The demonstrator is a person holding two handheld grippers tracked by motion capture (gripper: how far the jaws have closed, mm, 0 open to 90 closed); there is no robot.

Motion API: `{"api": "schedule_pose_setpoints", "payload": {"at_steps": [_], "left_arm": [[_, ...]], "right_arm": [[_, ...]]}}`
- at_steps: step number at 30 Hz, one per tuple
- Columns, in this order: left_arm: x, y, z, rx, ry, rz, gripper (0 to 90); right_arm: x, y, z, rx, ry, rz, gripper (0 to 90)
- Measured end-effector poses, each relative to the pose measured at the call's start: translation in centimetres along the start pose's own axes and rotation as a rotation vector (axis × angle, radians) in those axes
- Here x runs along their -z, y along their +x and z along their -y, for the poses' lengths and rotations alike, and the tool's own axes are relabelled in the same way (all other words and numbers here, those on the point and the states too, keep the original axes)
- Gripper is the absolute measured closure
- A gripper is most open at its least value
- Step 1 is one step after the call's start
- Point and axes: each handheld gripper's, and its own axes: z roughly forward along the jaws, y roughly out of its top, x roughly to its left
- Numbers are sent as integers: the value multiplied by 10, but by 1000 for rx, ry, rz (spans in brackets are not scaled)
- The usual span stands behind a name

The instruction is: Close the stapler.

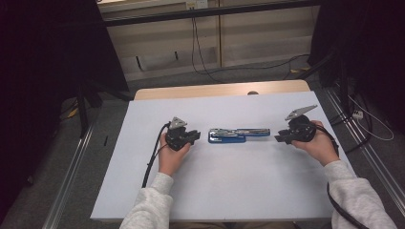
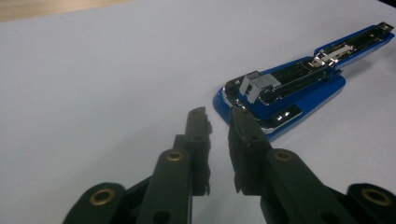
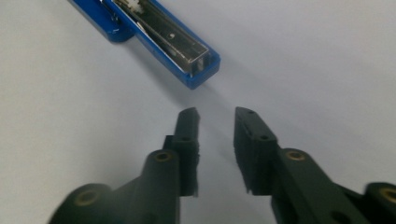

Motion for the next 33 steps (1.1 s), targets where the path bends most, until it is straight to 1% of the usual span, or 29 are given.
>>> {"api": "schedule_pose_setpoints", "payload": {"at_steps": [2,3,4,5,7,8,9,10,11,12,13,15,17,21,23,28,33], "left_arm": [[-6,-2,0,-2,21,11,845],[-12,-4,1,-13,40,11,867],[-12,-4,1,-13,40,11,872],[-14,-5,1,-17,46,20,872],[-19,-7,1,-28,58,29,875],[-21,-8,2,-31,55,35,875],[-22,-9,1,-39,70,32,875],[-23,-9,1,-33,71,31,875],[-24,-9,1,-31,72,38,875],[-25,-9,1,-40,79,34,875],[-27,-10,2,-45,87,31,875],[-28,-10,2,-40,93,43,875],[-29,-11,2,-50,104,42,875],[-30,-10,2,-35,100,44,879],[-30,-11,2,-38,104,40,883],[-31,-9,1,-30,105,47,885],[-31,-10,1,-33,107,43,886]], "right_arm": [[-3,1,0,6,11,-4,813],[-8,2,0,5,27,7,859],[-8,2,0,5,27,7,859],[-9,2,0,5,21,13,879],[-13,3,-1,3,16,5,900],[-15,4,-3,9,25,7,900],[-15,4,-3,9,25,7,900],[-16,5,-3,17,23,5,900],[-17,5,-4,16,21,8,900],[-18,6,-4,13,24,6,900],[-18,5,-5,12,11,9,900],[-18,5,-6,3,9,0,900],[-20,6,-6,5,1,4,900],[-22,6,-7,10,8,0,900],[-22,6,-7,9,7,-4,900],[-22,6,-8,15,7,-5,900],[-21,6,-10,14,-11,-5,900]]}}
